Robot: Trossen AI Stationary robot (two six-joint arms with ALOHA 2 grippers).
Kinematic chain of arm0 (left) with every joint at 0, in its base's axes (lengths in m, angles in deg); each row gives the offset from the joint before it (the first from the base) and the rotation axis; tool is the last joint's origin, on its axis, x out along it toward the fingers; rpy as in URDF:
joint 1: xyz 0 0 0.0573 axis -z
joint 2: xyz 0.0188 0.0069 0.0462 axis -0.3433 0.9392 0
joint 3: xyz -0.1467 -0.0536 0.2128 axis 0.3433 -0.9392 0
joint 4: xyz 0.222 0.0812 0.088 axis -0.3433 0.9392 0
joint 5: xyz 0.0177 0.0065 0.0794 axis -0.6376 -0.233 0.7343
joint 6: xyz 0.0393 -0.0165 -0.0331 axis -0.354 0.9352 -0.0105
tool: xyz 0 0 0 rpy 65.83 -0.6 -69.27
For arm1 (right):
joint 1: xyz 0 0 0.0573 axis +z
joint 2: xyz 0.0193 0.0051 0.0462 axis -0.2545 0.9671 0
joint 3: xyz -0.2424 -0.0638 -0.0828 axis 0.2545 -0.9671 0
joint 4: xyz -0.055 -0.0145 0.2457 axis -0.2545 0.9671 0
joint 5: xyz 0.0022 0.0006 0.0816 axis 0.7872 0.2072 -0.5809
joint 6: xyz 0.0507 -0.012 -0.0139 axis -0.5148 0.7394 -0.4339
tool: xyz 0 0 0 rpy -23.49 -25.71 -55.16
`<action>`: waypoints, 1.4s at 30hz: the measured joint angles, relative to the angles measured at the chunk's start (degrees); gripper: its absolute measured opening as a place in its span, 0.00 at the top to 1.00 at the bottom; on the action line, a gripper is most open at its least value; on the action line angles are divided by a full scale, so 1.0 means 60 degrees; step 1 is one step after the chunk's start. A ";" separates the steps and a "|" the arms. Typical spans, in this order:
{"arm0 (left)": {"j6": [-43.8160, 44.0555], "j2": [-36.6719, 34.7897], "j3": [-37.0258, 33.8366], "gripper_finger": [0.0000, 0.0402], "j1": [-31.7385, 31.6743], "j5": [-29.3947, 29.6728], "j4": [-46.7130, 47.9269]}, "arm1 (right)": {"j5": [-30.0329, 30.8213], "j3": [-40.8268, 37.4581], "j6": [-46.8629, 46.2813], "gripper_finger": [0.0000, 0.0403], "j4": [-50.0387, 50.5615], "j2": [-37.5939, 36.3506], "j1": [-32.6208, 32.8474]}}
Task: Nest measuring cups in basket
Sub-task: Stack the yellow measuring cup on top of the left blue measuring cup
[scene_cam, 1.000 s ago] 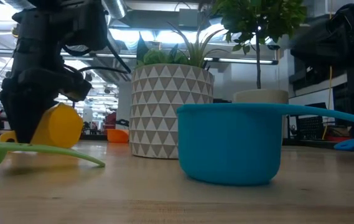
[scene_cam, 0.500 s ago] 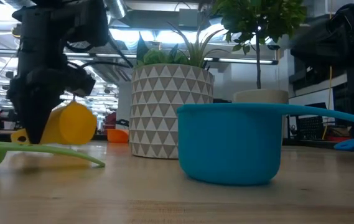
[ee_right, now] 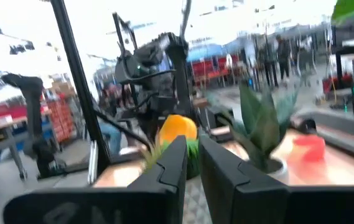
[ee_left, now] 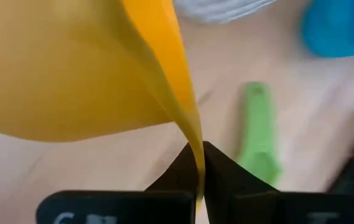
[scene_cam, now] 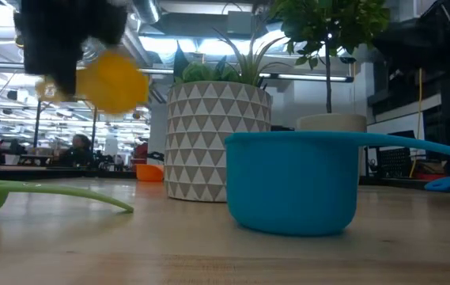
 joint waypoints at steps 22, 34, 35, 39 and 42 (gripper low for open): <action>-0.4405 -0.0668 0.0405 0.99 0.0964 0.4773 -0.4482 | 0.0000 0.0833 0.0084 0.47 -0.2370 0.1010 0.0379; -0.5013 -0.0664 0.0405 0.99 0.0520 0.5075 -0.4777 | 0.0076 0.3720 0.2639 0.47 -0.2315 0.5303 0.0998; -0.5013 -0.0668 0.0405 0.99 0.0496 0.5075 -0.4777 | 0.0076 0.3999 0.2800 0.47 -0.2315 0.5698 0.0998; -0.5013 -0.0665 0.0405 0.99 0.0481 0.5072 -0.4775 | 0.0086 0.5033 0.3662 0.47 -0.2291 0.7160 0.0998; -0.5012 -0.0664 0.0405 0.99 0.0481 0.5072 -0.4773 | 0.0095 0.5770 0.4313 0.47 -0.2257 0.8103 0.0998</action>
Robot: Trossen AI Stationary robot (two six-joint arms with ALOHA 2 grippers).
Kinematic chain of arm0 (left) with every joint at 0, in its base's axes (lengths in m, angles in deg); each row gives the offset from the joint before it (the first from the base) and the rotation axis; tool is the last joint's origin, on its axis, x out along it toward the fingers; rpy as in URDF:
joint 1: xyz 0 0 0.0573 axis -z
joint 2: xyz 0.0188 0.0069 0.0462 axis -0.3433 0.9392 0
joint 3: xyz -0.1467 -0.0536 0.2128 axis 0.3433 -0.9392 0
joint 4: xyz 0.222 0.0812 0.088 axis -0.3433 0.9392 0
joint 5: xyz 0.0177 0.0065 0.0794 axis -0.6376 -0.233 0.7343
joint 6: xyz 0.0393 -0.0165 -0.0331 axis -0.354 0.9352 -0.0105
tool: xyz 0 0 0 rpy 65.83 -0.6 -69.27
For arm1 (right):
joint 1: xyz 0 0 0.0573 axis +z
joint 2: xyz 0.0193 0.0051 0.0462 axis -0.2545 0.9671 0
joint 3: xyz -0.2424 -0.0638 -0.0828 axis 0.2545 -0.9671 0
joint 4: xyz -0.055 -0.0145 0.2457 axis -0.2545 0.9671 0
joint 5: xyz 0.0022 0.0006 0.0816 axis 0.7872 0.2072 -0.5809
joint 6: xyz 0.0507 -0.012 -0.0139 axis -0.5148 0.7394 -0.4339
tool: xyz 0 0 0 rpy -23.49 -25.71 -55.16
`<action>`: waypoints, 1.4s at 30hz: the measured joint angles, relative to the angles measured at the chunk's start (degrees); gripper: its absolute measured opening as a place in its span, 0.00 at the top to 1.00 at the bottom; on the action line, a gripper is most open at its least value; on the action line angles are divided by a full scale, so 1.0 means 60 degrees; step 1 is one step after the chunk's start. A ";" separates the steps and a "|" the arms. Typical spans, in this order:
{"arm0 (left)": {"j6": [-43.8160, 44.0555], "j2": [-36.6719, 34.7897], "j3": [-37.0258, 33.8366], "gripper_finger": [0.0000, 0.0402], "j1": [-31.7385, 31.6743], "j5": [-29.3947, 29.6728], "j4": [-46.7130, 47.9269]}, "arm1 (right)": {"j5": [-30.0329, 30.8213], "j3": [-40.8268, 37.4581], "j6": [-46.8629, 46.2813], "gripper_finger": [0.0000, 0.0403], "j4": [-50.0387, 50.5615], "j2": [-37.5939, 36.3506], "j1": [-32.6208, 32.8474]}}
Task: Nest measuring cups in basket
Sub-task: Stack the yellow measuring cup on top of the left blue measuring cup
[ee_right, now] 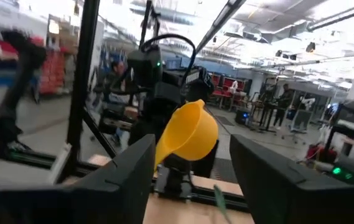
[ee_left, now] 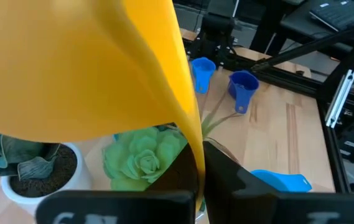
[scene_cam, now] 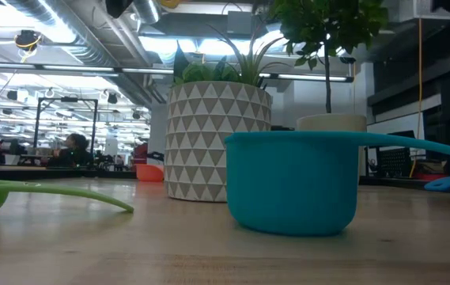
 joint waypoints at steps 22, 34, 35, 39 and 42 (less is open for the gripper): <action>0.0003 0.0000 0.0000 0.99 0.0000 0.0204 0.0000 | 0.0923 0.4363 0.0759 0.47 0.0025 0.4943 -0.0018; 0.0007 -0.0001 -0.0004 0.99 0.0000 0.0228 0.0000 | 0.1867 0.5217 0.1183 0.47 0.0008 0.6190 -0.0013; 0.0007 -0.0002 -0.0004 0.99 0.0000 0.0229 0.0004 | 0.2120 0.5231 0.1183 0.47 0.0009 0.6251 -0.0017; 0.0014 0.0000 -0.0004 0.98 0.0000 0.0233 0.0004 | 0.2597 0.5268 0.1181 0.47 0.0018 0.6399 -0.0029; 0.0012 -0.0002 -0.0007 0.98 0.0000 0.0233 0.0004 | 0.2597 0.5268 0.1181 0.47 0.0022 0.6402 -0.0029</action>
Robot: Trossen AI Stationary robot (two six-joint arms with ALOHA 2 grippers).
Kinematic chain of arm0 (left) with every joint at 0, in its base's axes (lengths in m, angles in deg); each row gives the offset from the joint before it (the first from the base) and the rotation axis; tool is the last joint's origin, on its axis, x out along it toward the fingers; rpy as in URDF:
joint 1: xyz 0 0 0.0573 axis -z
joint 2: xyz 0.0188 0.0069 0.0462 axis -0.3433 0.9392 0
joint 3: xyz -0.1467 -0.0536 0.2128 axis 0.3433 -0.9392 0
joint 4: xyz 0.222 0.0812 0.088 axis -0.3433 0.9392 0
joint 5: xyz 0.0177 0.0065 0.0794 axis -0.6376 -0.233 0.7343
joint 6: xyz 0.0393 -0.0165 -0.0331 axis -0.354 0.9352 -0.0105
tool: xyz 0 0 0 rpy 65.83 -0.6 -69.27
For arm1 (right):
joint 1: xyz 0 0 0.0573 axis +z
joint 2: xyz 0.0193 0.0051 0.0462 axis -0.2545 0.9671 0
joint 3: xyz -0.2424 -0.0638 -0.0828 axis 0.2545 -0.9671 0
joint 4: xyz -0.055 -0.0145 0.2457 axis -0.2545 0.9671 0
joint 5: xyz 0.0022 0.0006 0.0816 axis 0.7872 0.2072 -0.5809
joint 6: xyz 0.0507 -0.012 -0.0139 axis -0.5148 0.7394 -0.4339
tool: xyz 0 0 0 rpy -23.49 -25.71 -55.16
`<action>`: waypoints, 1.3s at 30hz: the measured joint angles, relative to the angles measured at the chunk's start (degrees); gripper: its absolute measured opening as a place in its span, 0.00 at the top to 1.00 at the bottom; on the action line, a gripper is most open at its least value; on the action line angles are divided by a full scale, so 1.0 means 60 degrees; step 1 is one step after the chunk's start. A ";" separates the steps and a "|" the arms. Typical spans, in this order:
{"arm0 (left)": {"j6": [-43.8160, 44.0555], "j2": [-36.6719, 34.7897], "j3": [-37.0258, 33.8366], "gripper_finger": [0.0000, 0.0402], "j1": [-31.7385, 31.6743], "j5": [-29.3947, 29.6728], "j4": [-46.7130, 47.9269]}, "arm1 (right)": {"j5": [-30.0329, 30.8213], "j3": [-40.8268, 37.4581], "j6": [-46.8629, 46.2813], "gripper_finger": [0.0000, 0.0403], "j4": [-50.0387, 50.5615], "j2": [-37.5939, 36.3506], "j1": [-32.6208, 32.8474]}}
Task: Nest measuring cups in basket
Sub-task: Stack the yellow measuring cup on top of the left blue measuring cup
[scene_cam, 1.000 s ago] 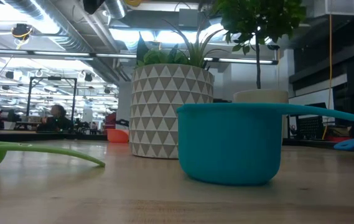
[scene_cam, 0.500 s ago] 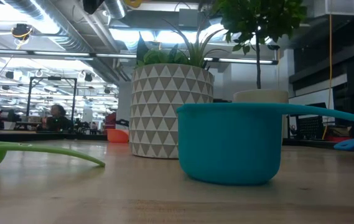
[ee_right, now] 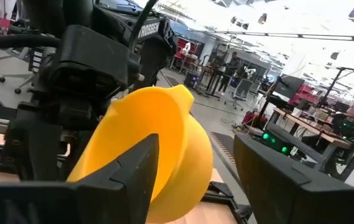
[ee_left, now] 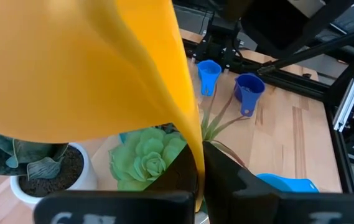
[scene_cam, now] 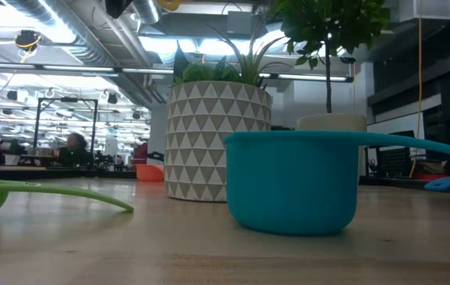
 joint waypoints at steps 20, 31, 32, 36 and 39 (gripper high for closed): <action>0.0007 0.0002 -0.0004 0.98 0.0000 -0.0003 0.0021 | 0.0230 0.0004 -0.1271 0.83 0.0539 0.0002 0.0000; 0.0005 0.0010 -0.0004 0.98 0.0000 -0.0080 -0.0031 | 0.0025 0.0007 -0.1297 0.97 0.0530 0.0000 -0.0007; 0.0004 0.0010 -0.0004 0.98 0.0000 -0.0080 -0.0031 | 0.0021 0.0007 -0.1297 0.97 0.0532 0.0000 -0.0007; 0.0001 0.0010 -0.0004 0.98 0.0000 -0.0082 -0.0026 | -0.0016 0.0007 -0.1297 0.97 0.0539 0.0002 -0.0007; 0.0001 0.0010 -0.0004 0.98 0.0000 -0.0084 -0.0022 | -0.0045 0.0007 -0.1297 0.97 0.0544 0.0000 -0.0007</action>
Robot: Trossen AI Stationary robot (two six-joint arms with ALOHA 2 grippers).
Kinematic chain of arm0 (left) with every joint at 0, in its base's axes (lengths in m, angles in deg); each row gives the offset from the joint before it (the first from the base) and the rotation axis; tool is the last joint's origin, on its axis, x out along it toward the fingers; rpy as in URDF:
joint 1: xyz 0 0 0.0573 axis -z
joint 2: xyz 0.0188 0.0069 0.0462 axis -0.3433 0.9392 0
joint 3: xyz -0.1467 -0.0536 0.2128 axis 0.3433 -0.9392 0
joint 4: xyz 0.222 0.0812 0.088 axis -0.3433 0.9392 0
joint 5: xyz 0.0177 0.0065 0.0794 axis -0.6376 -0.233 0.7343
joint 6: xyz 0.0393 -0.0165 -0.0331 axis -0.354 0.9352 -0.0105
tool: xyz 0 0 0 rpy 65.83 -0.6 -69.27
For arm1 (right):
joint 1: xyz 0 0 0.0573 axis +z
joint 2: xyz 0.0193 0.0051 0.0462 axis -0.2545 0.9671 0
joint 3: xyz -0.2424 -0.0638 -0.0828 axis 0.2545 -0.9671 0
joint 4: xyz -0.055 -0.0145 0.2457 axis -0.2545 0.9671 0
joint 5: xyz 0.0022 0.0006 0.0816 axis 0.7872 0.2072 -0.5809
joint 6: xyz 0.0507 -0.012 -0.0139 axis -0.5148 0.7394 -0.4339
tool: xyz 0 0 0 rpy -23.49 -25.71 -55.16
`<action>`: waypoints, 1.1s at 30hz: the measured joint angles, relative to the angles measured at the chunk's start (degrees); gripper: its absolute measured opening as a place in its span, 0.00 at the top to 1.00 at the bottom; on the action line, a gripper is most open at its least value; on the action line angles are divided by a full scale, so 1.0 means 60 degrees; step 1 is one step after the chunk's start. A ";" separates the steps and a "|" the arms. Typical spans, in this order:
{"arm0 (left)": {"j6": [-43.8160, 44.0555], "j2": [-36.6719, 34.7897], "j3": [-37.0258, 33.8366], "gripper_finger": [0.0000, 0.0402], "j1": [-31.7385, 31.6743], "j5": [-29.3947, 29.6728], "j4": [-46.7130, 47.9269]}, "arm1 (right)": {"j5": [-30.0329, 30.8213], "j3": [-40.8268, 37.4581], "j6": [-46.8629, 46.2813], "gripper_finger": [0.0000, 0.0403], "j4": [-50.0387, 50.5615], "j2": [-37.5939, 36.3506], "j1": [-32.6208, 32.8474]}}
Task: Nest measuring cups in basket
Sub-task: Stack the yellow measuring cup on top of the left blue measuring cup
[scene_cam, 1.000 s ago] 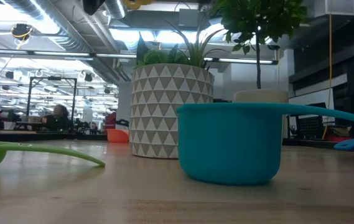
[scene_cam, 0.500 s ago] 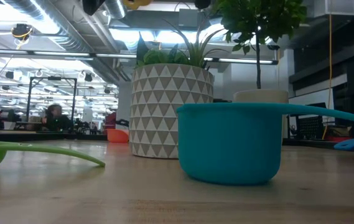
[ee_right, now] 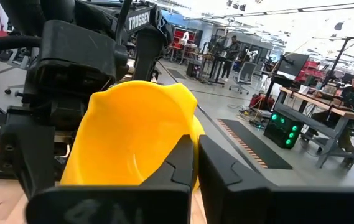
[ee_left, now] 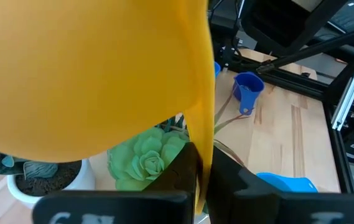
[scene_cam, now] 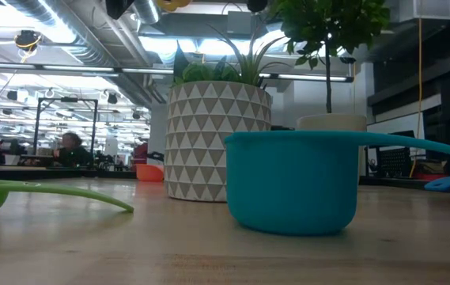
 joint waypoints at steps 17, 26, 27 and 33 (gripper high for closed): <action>0.0003 -0.0018 0.0000 0.77 0.0004 -0.0331 0.0021 | 0.0090 -0.0025 0.0300 0.98 0.0130 -0.0317 0.0018; 0.0007 -0.0018 0.0000 0.77 0.0007 -0.0335 0.0250 | 0.0118 -0.0022 0.0266 0.98 0.1472 -0.1214 0.0022; 0.0004 -0.0018 0.0000 0.77 0.0007 -0.0336 0.0344 | 0.0100 -0.0022 0.0254 0.98 0.1735 -0.1345 0.0045; 0.0000 -0.0015 0.0000 0.78 0.0007 -0.0336 0.0633 | -0.0844 -0.0018 -0.0831 0.97 0.3538 -0.2167 0.0278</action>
